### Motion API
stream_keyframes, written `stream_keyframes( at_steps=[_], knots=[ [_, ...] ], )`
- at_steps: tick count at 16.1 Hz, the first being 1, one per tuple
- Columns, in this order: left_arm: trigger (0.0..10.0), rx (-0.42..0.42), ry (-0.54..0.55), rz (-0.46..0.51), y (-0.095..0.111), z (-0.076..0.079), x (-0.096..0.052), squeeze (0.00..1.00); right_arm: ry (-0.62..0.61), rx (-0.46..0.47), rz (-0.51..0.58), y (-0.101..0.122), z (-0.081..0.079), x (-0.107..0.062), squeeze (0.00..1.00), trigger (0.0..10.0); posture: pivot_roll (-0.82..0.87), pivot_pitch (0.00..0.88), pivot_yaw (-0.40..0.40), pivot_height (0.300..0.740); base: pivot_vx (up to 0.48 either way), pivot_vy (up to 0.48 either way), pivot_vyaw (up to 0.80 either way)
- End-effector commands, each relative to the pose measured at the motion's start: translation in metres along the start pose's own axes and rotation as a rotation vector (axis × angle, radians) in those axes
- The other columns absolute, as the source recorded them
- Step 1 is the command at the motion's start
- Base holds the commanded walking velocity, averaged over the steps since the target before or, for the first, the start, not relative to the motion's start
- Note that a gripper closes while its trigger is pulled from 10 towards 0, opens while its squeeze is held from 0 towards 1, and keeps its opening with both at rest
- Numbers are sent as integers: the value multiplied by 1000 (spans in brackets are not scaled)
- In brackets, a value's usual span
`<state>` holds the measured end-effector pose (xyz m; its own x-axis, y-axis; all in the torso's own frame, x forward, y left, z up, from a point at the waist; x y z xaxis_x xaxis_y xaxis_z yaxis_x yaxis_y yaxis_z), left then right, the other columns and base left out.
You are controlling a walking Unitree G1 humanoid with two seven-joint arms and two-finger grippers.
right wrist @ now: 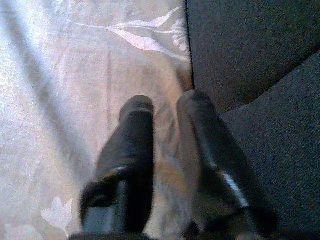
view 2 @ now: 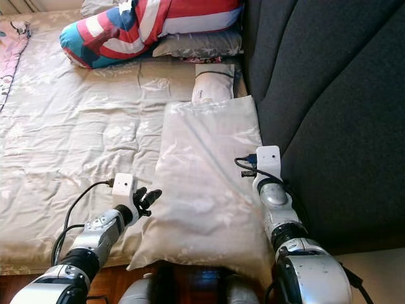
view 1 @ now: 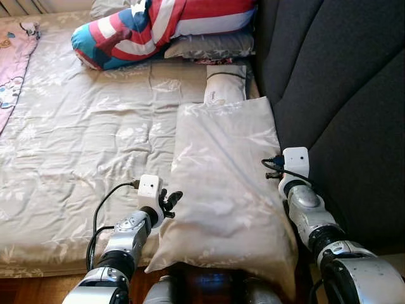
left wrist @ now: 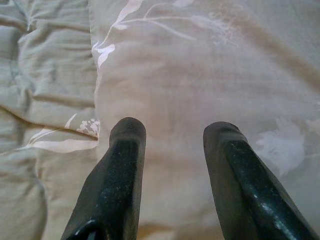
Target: Clean up the room
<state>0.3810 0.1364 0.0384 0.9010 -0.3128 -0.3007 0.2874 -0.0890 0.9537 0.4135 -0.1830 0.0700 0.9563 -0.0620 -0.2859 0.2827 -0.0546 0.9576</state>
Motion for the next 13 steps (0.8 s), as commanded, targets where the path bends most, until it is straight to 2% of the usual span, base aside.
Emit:
stream_keyframes(
  at_steps=[1, 2, 6, 9, 13],
  knots=[
    [10000, 3, 10, -16, -7, -2, -3, 0, 1, -7, -35, -13, 1, -3, 1000, 10000, -8, 281, 2, 740, 0, 0, 0],
    [10000, 0, 13, -9, -6, -1, -3, 0, 2, -10, -44, -19, 1, -4, 0, 10000, -6, 284, 1, 740, 0, 0, 0],
    [10000, -17, 36, 25, -2, 0, -2, 0, 18, 16, 6, -16, 0, -6, 0, 10000, -12, 269, 2, 740, 0, 0, 0],
    [10000, -42, 68, 87, 7, -1, -2, 0, 34, 52, 49, -21, 2, -12, 0, 10000, -23, 226, -1, 740, 0, 0, 0],
    [10000, -35, 164, 104, 5, -21, -10, 0, 69, 82, 62, -39, 0, -23, 0, 10000, -38, 169, -5, 740, 0, 0, 0]
  ],
)
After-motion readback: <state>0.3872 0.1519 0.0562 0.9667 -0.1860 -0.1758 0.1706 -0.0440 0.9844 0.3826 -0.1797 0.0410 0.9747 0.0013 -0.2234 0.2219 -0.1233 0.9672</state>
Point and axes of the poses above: a point about 5 cm out from each wrist's last joint towards the gripper, its own x axis pointing out of the wrist towards the gripper, its own y axis along the axis of the wrist's last joint, z = x × y, the point moved 5 cm from there along x, pointing out of the wrist towards the gripper, and after that the axes turned 8 degrees about x, right-handed, at the moved point
